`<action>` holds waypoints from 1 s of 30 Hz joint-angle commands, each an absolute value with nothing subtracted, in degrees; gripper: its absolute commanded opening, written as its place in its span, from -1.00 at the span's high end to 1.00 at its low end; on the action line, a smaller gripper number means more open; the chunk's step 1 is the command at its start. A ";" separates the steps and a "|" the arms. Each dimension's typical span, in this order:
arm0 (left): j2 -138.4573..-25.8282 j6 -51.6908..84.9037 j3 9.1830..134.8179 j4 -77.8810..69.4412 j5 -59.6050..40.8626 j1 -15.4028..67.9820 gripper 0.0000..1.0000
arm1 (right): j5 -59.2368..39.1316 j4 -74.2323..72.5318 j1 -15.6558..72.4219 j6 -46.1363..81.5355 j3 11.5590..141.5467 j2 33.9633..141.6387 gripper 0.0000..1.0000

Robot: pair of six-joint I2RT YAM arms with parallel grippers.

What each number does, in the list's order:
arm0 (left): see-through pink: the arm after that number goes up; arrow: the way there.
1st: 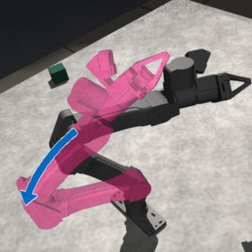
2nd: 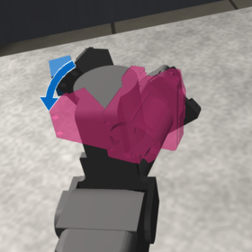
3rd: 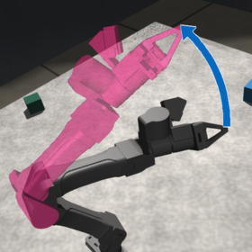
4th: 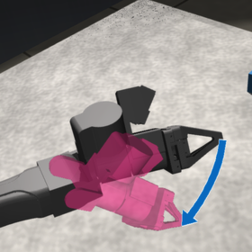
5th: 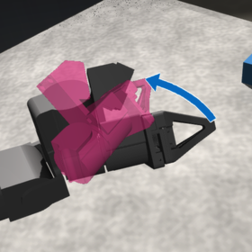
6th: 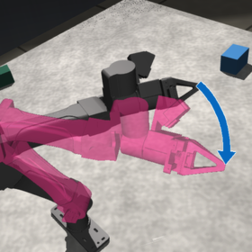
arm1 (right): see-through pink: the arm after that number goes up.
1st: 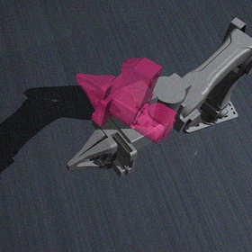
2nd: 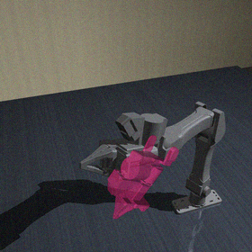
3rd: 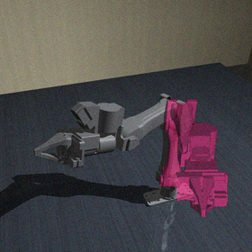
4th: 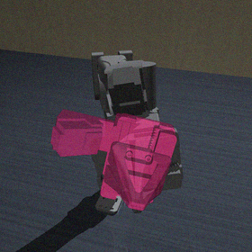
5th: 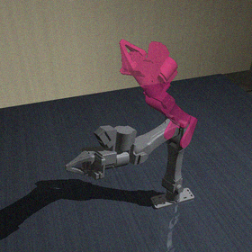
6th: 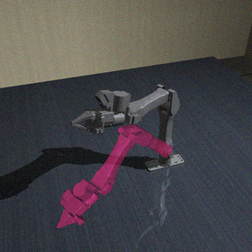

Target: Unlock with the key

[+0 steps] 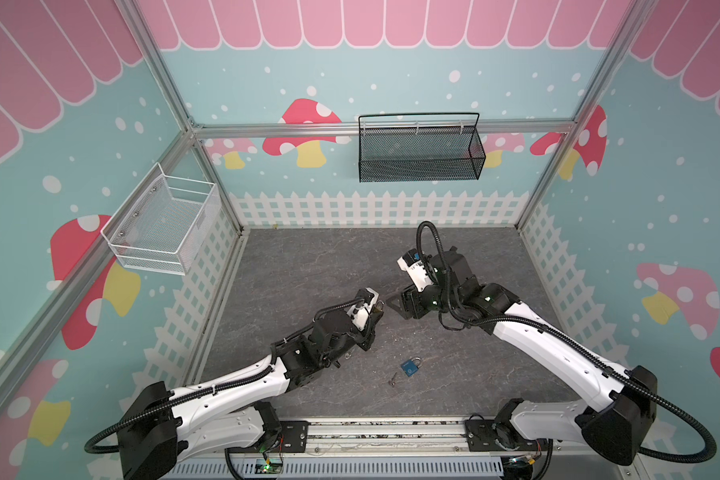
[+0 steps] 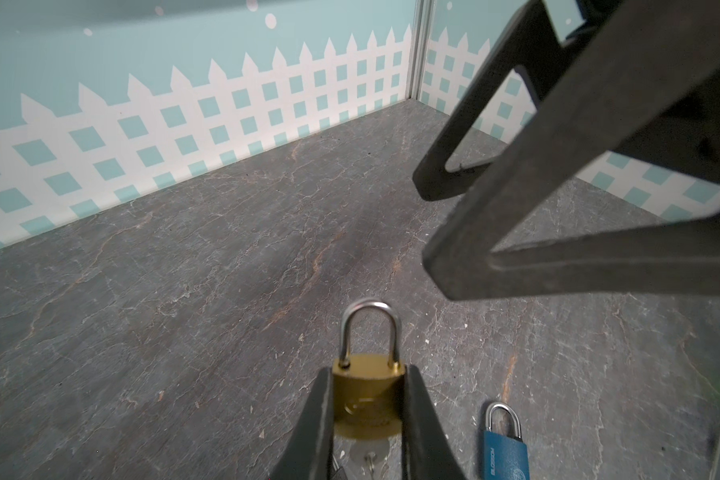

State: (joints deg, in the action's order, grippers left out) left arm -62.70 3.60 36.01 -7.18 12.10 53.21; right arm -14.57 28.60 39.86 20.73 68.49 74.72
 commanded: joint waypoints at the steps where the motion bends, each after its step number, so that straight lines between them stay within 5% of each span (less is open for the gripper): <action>1: -63.49 1.17 36.38 -9.23 10.40 52.99 1.00 | -14.83 29.97 40.59 18.63 71.39 76.56 -0.40; 30: -63.72 0.53 36.83 -8.89 11.41 53.17 1.00 | -7.66 34.96 41.05 14.85 77.01 84.48 -0.43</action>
